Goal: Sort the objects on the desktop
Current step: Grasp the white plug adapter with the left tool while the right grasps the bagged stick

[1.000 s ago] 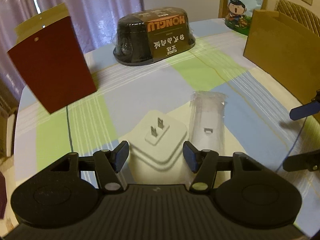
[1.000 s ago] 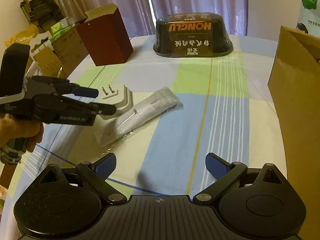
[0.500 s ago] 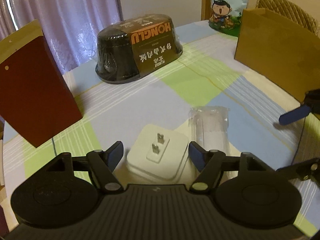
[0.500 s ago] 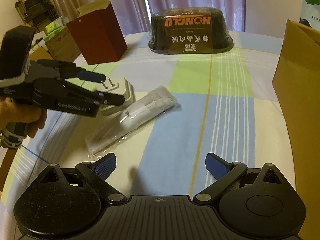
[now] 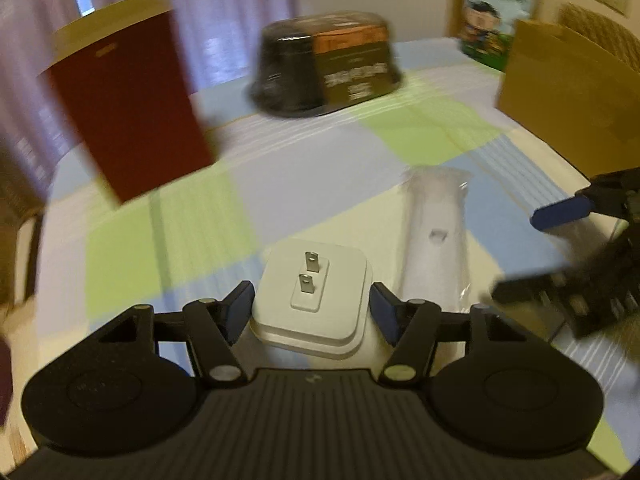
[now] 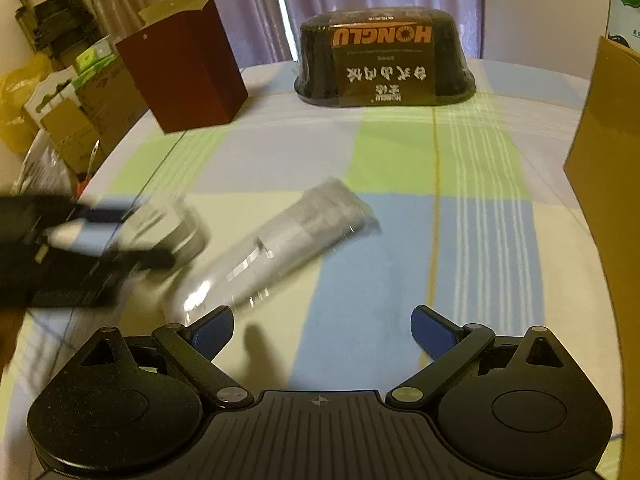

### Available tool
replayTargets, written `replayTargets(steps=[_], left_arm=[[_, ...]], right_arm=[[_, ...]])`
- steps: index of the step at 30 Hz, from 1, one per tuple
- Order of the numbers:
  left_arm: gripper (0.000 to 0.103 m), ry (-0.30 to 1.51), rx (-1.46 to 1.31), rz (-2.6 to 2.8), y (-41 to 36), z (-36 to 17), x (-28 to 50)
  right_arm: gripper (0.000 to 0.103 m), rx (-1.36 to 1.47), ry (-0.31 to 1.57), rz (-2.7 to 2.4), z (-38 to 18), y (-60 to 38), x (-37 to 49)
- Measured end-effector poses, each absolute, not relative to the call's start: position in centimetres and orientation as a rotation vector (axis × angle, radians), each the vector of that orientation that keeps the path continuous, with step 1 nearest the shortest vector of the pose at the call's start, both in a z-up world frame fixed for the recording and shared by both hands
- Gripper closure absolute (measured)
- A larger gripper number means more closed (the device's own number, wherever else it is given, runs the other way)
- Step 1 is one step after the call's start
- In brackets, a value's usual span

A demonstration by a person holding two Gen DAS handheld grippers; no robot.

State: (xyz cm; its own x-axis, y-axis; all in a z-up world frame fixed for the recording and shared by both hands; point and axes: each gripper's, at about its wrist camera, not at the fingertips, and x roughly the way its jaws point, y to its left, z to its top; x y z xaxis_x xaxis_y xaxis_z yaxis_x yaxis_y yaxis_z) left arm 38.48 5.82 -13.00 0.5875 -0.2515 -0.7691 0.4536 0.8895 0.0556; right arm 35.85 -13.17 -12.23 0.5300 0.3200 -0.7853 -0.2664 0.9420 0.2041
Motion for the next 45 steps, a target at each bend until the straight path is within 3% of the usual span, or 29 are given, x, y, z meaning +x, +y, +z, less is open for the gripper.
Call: replayTargets(steps=[15,16,18,20,23,26,33,37,45], left_arm=[[0.045,0.844,0.181,-0.281,9.5,-12.7,33.1],[0.045,0.843,0.188,-0.281,9.5,-12.7,32.9],[0.045,0.843,0.196,-0.282,9.3,-12.8,32.6],[0.045,0.843,0.204,-0.283,9.1,-12.8,32.1],[0.045,0.846,0.209,-0.283,8.6,-12.8,31.2],[0.045,0.859,0.2,-0.29,8.2,-12.7,30.1],[0.045,0.898,0.191,-0.327,5.8,-12.5,25.9],[0.053,0.912,0.208,-0.368,2.7,-12.1,21.9],[0.053,0.933,0.23,-0.395,-2.7,-11.6,15.0]], right_arm=[[0.005,-0.069,0.921,0.25,-12.8,-5.6,39.3],[0.007,-0.09,0.918,0.265,-12.9,-5.5,39.1],[0.022,-0.123,0.902,0.293,-12.8,-5.6,38.5],[0.045,-0.145,0.896,0.326,-12.6,-6.1,37.9],[0.056,-0.163,0.907,0.363,-12.4,-7.2,37.0],[0.06,-0.192,0.932,0.398,-12.2,-8.3,35.6],[0.063,-0.244,0.983,0.44,-11.7,-12.6,27.5],[0.063,-0.24,1.021,0.439,-11.3,-16.1,20.9],[0.063,-0.2,1.093,0.364,-10.5,-22.8,9.4]])
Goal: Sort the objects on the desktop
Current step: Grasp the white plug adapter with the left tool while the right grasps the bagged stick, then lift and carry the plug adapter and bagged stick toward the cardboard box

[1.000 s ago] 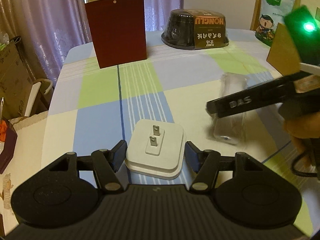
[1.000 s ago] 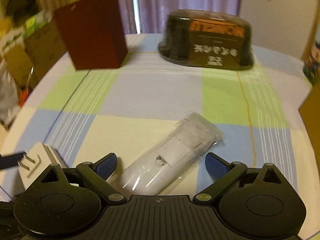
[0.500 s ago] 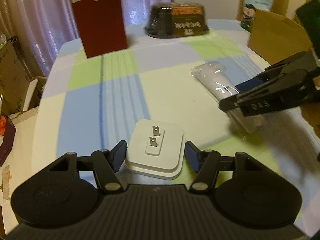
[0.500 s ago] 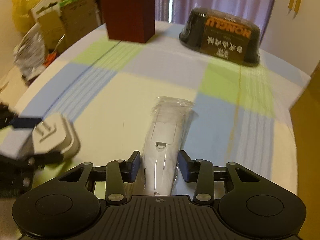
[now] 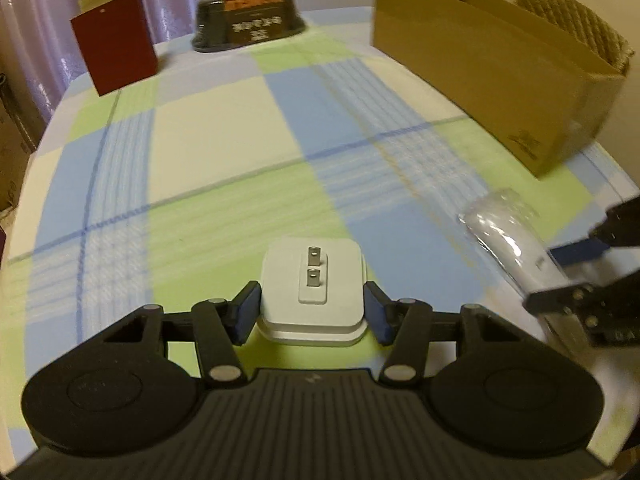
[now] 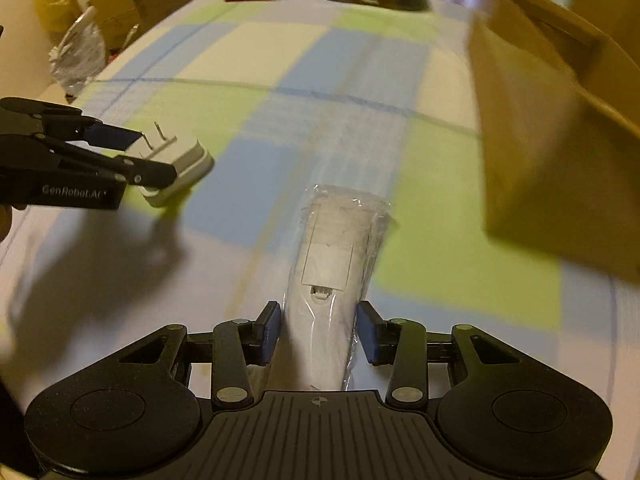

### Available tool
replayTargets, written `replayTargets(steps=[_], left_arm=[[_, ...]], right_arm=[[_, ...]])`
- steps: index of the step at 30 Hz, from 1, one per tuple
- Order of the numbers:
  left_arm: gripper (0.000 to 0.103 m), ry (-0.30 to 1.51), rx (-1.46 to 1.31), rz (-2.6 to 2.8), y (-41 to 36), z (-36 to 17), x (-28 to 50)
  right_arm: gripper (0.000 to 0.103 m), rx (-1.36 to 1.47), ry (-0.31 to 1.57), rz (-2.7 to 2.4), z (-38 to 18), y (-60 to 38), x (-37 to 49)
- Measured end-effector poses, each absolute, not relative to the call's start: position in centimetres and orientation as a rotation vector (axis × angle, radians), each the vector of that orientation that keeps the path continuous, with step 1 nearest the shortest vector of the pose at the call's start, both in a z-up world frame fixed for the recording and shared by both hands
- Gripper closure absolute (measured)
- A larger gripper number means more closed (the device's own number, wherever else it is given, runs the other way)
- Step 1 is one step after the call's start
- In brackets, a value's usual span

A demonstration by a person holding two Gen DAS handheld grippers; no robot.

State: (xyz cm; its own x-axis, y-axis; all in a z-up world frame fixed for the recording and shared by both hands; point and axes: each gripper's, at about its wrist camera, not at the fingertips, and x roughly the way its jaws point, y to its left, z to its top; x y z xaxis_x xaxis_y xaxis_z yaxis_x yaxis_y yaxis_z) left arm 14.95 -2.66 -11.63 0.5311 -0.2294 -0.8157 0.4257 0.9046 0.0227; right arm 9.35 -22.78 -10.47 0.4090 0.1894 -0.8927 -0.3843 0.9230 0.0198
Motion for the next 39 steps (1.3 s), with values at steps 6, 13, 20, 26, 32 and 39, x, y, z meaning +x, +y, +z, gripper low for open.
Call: replayTargets(steps=[6,13,20,26,32,39], left_arm=[[0.053,0.942,0.267,-0.397,-6.1,-11.7,10.2],[0.035,0.926,0.273,-0.344,-6.9,-11.6,6.8],[0.033,0.941,0.271,-0.325,-6.4,-11.7,7.2],[0.031,0.943,0.272,-0.327,-6.4,-11.7,7.7],[0.031,0.946,0.278,-0.335,-6.6,-12.0,8.0],[0.031,0.958,0.27,-0.347,-6.7,-12.3,8.4]], right_arm=[[0.062,-0.158,1.084,0.308,-10.4,-25.2,4.4],[0.047,-0.087,1.056,0.284,-10.1,-26.1,3.2],[0.034,-0.073,1.028,0.243,-9.8,-26.4,4.5],[0.034,-0.109,1.043,0.23,-10.8,-25.9,5.5],[0.034,-0.113,1.036,0.219,-10.9,-26.0,4.9],[0.034,-0.108,1.036,0.214,-10.9,-25.9,4.7]])
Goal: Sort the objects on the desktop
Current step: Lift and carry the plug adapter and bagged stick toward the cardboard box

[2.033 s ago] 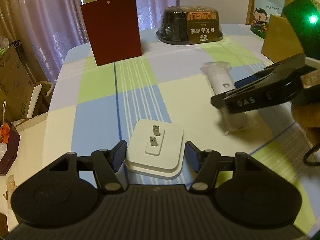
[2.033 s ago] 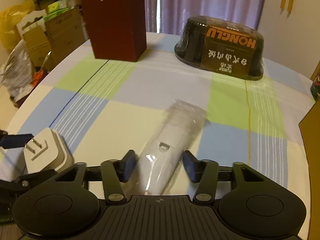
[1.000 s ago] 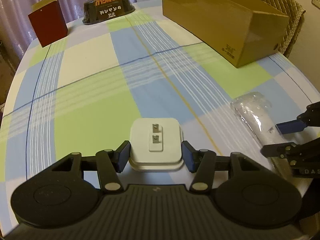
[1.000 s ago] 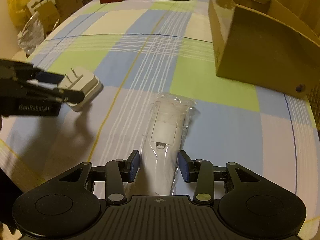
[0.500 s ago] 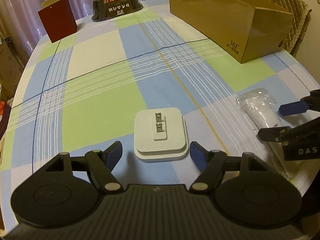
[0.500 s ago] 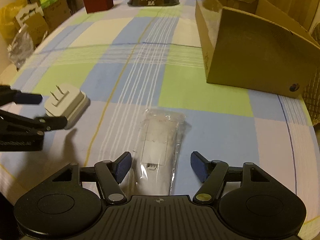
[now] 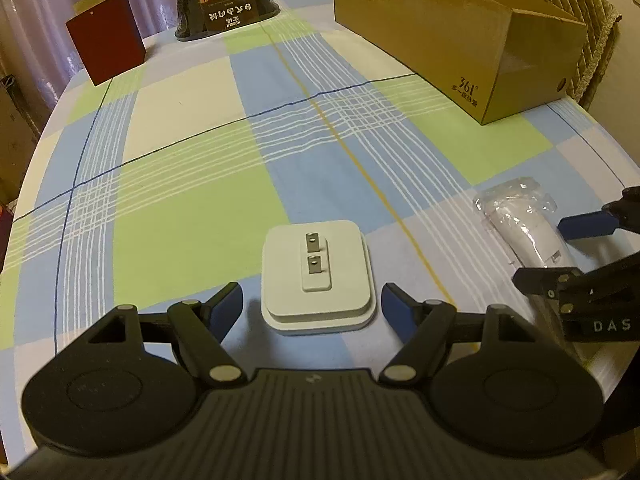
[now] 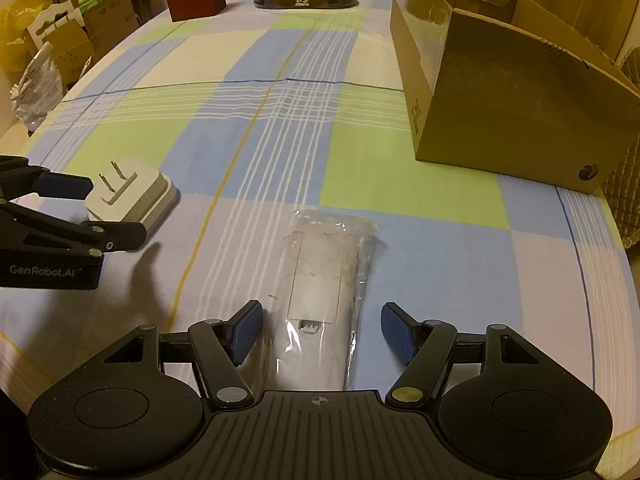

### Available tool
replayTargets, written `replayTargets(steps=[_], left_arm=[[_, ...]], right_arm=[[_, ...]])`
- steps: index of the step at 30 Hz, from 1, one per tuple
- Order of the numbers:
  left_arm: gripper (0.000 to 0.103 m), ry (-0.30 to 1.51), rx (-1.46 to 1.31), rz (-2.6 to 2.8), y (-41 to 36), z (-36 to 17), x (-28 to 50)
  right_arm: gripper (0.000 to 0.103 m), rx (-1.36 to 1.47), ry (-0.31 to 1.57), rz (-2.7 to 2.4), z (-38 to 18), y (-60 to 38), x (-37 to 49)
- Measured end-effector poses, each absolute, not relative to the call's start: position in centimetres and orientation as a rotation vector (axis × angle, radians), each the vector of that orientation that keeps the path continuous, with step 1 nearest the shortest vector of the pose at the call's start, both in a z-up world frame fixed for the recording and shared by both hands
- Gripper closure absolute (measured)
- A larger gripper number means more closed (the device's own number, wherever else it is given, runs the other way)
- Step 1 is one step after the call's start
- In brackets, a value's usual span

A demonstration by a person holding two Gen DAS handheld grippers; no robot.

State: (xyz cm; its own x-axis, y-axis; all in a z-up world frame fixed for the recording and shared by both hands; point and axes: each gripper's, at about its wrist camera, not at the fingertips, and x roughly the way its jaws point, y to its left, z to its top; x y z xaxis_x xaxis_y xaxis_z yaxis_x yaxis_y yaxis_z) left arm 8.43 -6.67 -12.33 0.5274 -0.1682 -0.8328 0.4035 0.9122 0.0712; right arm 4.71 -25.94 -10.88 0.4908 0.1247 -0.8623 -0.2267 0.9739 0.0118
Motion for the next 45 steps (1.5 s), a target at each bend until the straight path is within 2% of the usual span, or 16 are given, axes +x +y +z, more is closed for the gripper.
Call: replayTargets(steps=[9,19,21,23,27,28,29,45], left_arm=[[0.031,0.971,0.249,-0.359,-7.0,-12.8,9.0],[0.042,0.998,0.225,-0.353,-6.7,-13.1,9.3],[0.042,1.001,0.222,-0.353,-6.7,-13.1,9.3],[0.043,1.005,0.212,-0.35,-6.6,-13.1,9.4],[0.043,1.007,0.206,-0.349,-6.6,-13.1,9.3],[0.043,1.007,0.208,-0.348,-6.6,-13.1,9.2],[0.043,1.007,0.208,-0.348,-6.6,-13.1,9.2],[0.043,0.956,0.205,-0.367,-7.4,-10.3,8.4]], right_arm=[[0.035,-0.102,1.037,0.212,-10.7,-25.7,4.5],[0.035,-0.106,1.035,0.214,-10.7,-25.3,4.5],[0.036,-0.106,1.034,0.212,-10.7,-25.3,4.5],[0.045,-0.109,1.032,0.209,-10.6,-25.3,4.5],[0.054,-0.123,1.027,0.214,-10.5,-25.3,4.7],[0.061,-0.129,1.026,0.218,-10.5,-25.2,4.7],[0.063,-0.133,1.026,0.221,-10.5,-25.2,4.7],[0.065,-0.098,0.994,0.216,-7.9,-26.1,4.3]])
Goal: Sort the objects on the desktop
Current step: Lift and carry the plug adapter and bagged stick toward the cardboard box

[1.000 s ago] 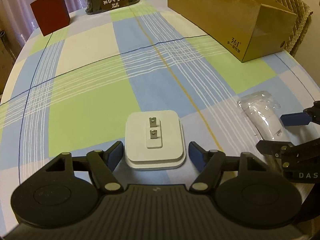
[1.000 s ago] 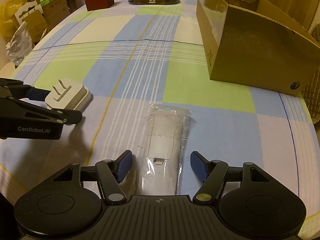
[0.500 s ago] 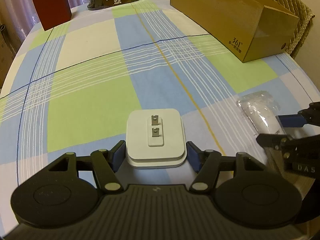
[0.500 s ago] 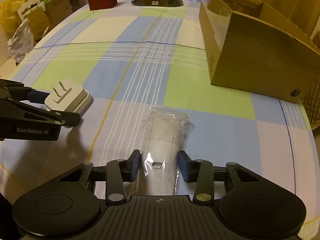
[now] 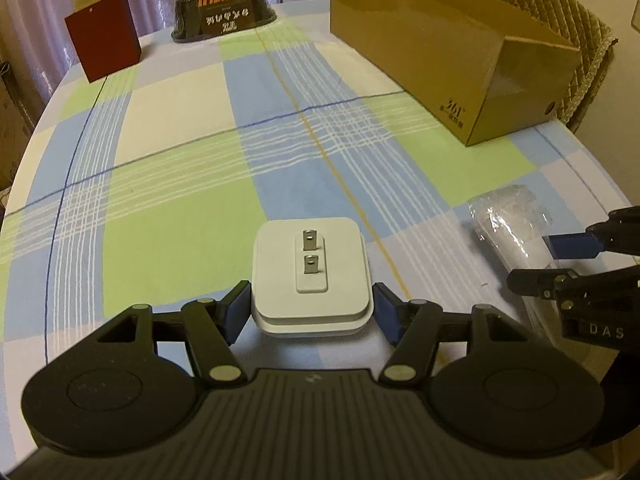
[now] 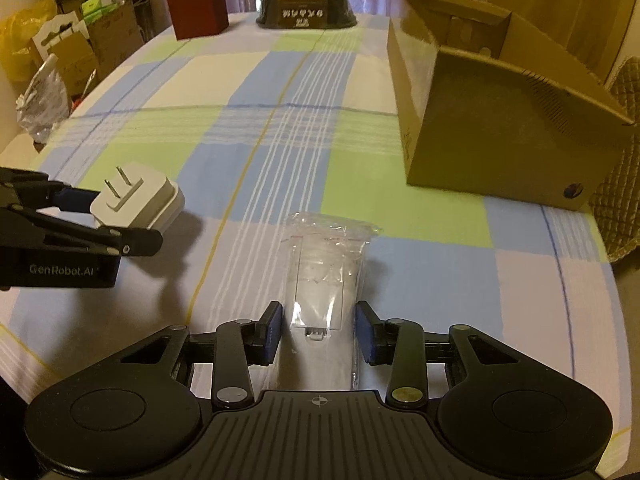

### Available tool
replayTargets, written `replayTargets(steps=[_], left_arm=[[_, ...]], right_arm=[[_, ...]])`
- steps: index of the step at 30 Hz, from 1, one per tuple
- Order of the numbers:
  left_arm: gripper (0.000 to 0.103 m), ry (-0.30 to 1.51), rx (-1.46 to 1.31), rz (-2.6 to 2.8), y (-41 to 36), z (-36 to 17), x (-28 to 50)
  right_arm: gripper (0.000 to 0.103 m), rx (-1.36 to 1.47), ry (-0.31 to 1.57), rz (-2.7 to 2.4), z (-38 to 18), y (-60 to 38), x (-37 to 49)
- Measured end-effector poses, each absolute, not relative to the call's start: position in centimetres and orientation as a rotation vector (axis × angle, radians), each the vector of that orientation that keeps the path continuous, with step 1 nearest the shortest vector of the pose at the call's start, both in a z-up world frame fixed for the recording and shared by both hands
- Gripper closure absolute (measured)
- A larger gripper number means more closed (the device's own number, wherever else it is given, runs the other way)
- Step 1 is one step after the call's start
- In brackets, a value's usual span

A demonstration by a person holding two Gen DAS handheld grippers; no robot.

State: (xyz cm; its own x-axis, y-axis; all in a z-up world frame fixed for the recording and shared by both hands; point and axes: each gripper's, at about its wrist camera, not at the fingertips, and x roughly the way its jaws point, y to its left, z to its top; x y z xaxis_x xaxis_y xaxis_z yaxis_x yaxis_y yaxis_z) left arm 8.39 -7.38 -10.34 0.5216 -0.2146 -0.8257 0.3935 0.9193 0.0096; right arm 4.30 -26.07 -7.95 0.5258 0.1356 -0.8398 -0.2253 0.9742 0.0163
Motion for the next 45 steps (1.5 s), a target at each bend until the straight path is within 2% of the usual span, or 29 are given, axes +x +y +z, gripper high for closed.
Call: replayTargets(steps=[22,45], left_arm=[[0.043,0.836,0.238,-0.433,-11.5,-3.9,8.8],[0.043,0.751,0.271,-0.517,-17.6,0.3,12.3]], right_arm=[[0.065,-0.048,0.859,0.165,0.2,-29.8,6.2],[0.065,-0.027,0.764,0.112,6.1,-36.3,11.1]])
